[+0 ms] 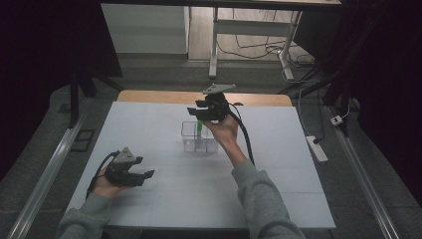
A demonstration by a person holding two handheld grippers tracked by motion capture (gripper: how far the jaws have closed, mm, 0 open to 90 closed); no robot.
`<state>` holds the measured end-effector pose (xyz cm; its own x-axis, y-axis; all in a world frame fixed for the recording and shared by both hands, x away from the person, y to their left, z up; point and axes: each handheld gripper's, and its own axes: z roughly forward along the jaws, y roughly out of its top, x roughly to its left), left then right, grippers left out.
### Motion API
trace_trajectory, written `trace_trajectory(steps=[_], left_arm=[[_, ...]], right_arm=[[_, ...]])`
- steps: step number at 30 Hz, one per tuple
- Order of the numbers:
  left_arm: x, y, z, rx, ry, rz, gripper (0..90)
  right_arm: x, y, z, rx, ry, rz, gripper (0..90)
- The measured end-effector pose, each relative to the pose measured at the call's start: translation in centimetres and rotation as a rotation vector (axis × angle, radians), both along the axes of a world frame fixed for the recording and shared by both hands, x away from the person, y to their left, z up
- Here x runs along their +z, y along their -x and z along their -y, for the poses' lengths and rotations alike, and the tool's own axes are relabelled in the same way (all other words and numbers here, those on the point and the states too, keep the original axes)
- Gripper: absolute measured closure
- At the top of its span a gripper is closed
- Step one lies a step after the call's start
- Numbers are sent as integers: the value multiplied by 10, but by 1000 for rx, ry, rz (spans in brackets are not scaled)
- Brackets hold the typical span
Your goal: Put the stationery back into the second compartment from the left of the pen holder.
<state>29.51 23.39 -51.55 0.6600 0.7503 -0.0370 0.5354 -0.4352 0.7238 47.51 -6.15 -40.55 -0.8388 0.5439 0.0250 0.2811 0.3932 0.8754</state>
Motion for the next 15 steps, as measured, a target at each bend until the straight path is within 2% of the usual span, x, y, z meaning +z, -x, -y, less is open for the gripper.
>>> trace_trajectory(steps=[7, 15], left_arm=[[0, 0, 0, -1, 0, 0, 289], [0, -1, 1, -5, -3, -2, 289]], right_arm=[[-2, 5, 10, 0, 25, 2, 461], [-5, 17, 32, -15, 41, 3, 429]])
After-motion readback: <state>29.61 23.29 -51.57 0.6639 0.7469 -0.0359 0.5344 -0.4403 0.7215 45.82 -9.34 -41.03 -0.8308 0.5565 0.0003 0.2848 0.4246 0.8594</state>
